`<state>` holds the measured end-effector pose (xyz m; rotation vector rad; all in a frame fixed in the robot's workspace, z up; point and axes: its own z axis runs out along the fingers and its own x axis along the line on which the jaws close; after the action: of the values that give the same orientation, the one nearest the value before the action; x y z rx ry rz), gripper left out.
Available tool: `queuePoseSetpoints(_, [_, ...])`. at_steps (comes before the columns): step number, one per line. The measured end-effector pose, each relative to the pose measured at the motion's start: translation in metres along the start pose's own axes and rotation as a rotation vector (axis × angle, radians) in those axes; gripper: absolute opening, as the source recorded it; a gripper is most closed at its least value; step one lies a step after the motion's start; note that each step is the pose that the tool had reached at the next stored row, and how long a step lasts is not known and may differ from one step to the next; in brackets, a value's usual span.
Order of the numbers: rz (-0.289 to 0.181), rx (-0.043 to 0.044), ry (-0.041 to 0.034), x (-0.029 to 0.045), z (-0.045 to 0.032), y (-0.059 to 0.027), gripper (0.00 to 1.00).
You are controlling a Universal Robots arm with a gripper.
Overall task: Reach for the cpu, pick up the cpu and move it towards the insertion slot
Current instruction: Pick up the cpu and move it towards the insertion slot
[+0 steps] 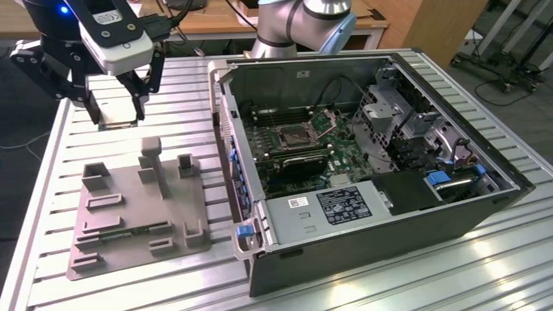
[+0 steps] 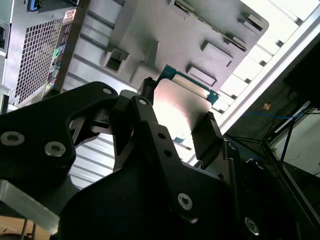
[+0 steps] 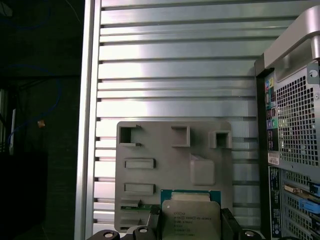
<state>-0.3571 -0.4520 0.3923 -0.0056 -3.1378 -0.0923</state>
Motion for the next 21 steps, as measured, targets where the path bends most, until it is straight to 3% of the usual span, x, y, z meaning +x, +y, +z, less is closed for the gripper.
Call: queuePoseSetpoints(21, [0.000,0.0000,0.0000,-0.0076,0.0001,0.0000,0.55])
